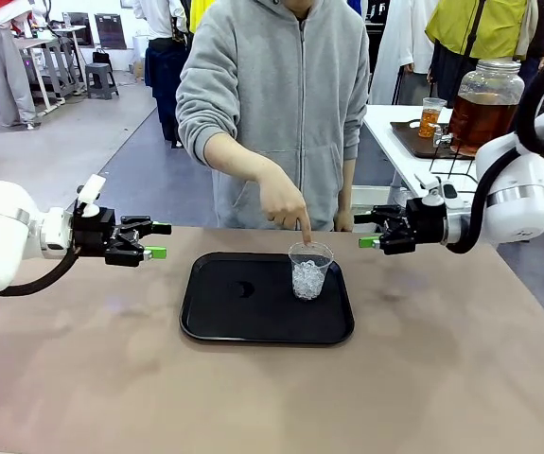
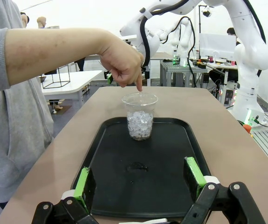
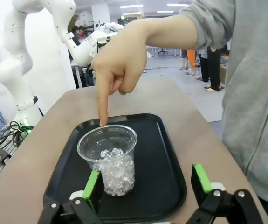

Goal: Pour the drink into the iced cup.
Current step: Pick up the iced cup indicated by the human and present it to them.

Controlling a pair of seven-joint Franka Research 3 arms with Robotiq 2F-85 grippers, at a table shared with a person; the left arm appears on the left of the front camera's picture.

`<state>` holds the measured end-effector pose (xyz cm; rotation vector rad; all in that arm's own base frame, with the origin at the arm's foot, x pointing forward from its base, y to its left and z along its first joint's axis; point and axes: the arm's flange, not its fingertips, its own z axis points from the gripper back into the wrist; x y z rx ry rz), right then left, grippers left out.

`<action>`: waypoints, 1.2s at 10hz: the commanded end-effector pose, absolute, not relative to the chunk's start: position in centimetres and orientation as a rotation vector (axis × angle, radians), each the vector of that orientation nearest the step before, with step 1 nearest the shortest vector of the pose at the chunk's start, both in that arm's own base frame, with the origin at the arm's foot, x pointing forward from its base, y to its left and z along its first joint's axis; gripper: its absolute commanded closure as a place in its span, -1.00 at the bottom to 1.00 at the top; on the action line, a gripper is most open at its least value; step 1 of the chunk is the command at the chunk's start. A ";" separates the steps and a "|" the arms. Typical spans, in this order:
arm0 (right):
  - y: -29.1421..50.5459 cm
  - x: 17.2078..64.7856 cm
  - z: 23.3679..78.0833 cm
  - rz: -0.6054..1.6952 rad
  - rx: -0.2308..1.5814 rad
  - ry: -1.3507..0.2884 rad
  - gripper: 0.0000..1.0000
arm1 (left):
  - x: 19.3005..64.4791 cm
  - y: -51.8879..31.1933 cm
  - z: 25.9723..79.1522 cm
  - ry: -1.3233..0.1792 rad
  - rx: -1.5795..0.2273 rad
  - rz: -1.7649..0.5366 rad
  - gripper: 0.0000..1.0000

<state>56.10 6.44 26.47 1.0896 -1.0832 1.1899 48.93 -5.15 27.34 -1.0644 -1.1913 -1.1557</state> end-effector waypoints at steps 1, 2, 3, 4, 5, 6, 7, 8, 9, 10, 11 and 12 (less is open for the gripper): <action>6.3 56.6 26.5 1.153 1.141 -1.061 -1.00 | 49.0 -5.2 27.5 -1.189 -1.065 -1.155 -1.00; 6.4 56.1 26.5 1.190 1.090 -1.083 -1.00 | 49.0 -5.2 27.5 -1.189 -1.065 -1.155 -1.00; 6.4 56.1 26.5 1.190 1.090 -1.083 -1.00 | 49.0 -5.2 27.5 -1.189 -1.065 -1.155 -1.00; 6.4 56.1 26.5 1.190 1.090 -1.083 -1.00 | 49.0 -5.2 27.5 -1.189 -1.065 -1.155 -1.00; 6.4 56.1 26.5 1.190 1.090 -1.083 -1.00 | 49.0 -5.2 27.5 -1.189 -1.065 -1.155 -1.00; 6.4 56.0 25.9 1.179 1.106 -1.077 -1.00 | 49.0 -5.2 27.5 -1.189 -1.065 -1.155 -1.00; 6.8 55.6 25.5 1.168 1.118 -1.071 -1.00 | 49.0 -5.2 27.5 -1.189 -1.065 -1.155 -1.00; 7.1 55.0 25.1 1.159 1.133 -1.073 -1.00 | 49.0 -5.2 27.5 -1.189 -1.065 -1.155 -1.00; 7.2 54.4 24.7 1.154 1.139 -1.086 -1.00 | 49.0 -5.2 27.5 -1.189 -1.065 -1.155 -1.00; 7.6 53.7 24.1 1.157 1.149 -1.093 -1.00 | 49.0 -5.2 27.5 -1.189 -1.065 -1.155 -1.00; 7.9 53.1 23.6 1.156 1.156 -1.098 -1.00 | 49.0 -5.2 27.5 -1.189 -1.065 -1.155 -1.00; 8.3 52.6 23.0 1.153 1.169 -1.096 -1.00 | 49.0 -5.2 27.5 -1.189 -1.065 -1.155 -1.00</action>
